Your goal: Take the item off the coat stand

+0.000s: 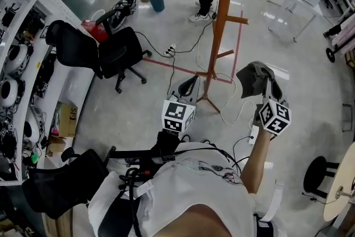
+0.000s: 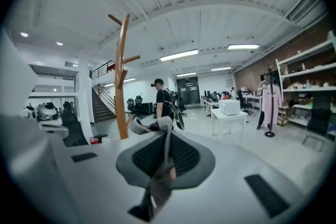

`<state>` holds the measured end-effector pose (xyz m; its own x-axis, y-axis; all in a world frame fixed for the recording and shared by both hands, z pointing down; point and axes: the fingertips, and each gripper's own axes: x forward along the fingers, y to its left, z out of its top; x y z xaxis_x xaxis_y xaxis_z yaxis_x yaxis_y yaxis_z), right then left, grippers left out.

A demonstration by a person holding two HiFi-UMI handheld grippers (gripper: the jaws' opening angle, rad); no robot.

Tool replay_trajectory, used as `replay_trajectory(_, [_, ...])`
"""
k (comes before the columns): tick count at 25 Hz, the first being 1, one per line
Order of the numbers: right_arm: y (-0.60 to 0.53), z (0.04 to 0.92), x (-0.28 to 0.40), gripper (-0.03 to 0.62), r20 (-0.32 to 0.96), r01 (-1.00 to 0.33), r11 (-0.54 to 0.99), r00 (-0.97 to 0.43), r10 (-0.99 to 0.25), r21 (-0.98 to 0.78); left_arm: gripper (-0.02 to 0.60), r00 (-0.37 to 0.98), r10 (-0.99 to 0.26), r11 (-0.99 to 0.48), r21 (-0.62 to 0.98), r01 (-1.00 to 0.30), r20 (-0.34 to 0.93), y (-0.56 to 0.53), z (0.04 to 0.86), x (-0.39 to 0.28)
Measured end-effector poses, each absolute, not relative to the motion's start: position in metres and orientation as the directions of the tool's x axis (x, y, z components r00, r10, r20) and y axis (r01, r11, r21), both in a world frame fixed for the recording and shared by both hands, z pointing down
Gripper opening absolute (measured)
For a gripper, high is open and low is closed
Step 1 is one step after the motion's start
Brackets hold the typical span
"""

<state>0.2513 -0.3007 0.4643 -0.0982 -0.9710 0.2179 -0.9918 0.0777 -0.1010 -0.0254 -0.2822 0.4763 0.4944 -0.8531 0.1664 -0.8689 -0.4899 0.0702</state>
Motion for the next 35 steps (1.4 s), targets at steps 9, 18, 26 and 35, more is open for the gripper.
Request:
replay_trajectory(9, [-0.246, 0.392, 0.232, 0.029, 0.008, -0.99, 0.109, -0.11, -0.994, -0.088, 0.003, 0.531, -0.846, -0.53, 0.027, -0.848, 0.044, -0.28, 0.427, -0.005])
replay_trajectory(18, [-0.231, 0.375, 0.192, 0.029, -0.053, -0.991, 0.126, -0.124, -0.991, -0.047, 0.003, 0.541, -0.841, -0.54, 0.02, -0.841, 0.01, -0.281, 0.411, -0.015])
replay_trajectory(26, [-0.23, 0.362, 0.18, 0.029, -0.06, -0.991, 0.131, -0.129, -0.99, -0.024, 0.003, 0.565, -0.825, -0.565, 0.014, -0.825, -0.009, -0.28, 0.395, -0.003])
replay_trajectory(35, [-0.22, 0.358, 0.174, 0.029, -0.076, -0.989, 0.148, -0.146, -0.986, -0.019, 0.003, 0.583, -0.812, -0.583, 0.002, -0.812, -0.004, -0.27, 0.394, 0.005])
